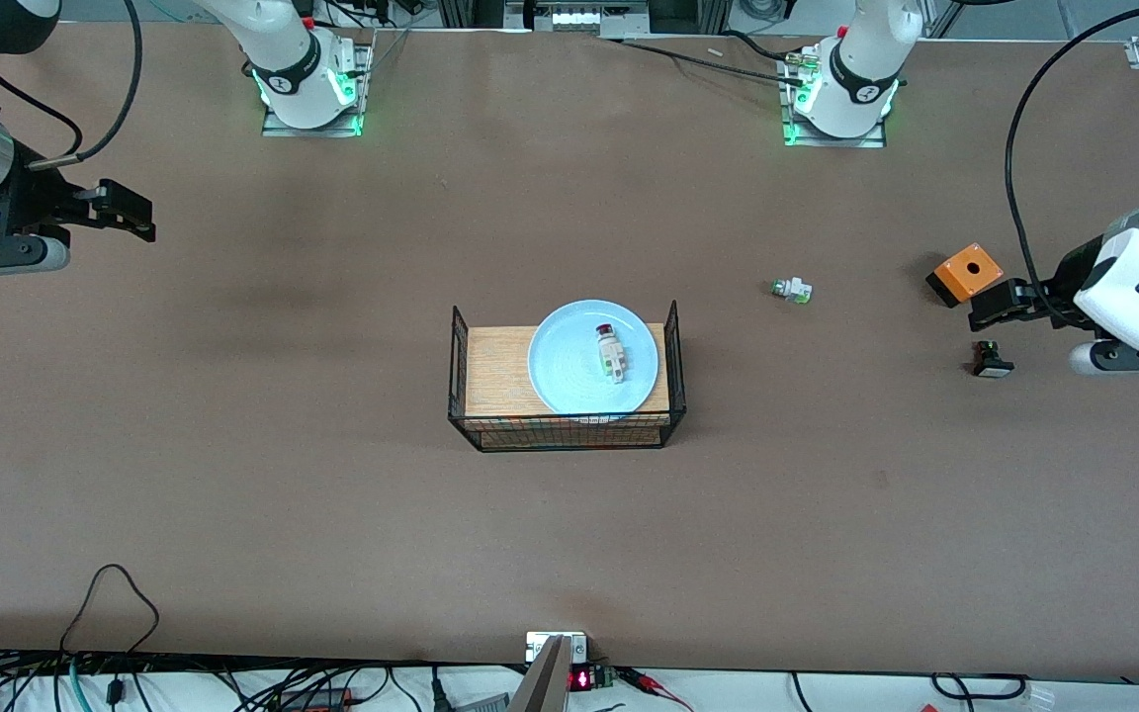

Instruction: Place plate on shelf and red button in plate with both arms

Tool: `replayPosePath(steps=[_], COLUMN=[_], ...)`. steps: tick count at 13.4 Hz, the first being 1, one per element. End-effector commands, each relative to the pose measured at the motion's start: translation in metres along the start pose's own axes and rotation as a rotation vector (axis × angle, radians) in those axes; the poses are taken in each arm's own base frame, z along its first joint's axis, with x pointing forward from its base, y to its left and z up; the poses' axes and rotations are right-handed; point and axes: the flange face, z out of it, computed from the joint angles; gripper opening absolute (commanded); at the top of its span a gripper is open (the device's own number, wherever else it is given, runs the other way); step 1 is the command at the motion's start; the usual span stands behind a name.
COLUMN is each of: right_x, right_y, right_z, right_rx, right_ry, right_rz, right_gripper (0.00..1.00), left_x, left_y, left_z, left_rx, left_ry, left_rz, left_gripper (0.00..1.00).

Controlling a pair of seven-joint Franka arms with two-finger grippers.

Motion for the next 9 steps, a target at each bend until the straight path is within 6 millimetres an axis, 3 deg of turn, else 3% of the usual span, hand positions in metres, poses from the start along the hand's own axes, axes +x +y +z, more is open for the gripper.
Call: replayPosePath(steps=[1,4,8,9], right_x=[0.002,0.003,0.006,0.006], right_y=[-0.019,-0.019,-0.016,-0.02], right_z=[-0.015,-0.015,-0.01,-0.008], right_rx=[-0.033,-0.033,-0.061,-0.062], right_ry=[0.023,0.023,0.011,0.005], right_rz=[-0.046,-0.046,-0.047,-0.053], right_gripper=[1.0,1.0,1.0,1.0], left_x=[-0.006,-0.003,0.0,0.0], left_y=[-0.012,-0.022,-0.027,-0.025], left_z=[0.002,0.002,-0.032,-0.033], left_rx=[-0.01,0.001,0.0,-0.002], left_ry=[0.019,0.028,0.121,0.12], left_rz=[0.016,0.003,-0.014,-0.013], left_gripper=[1.0,1.0,1.0,1.0])
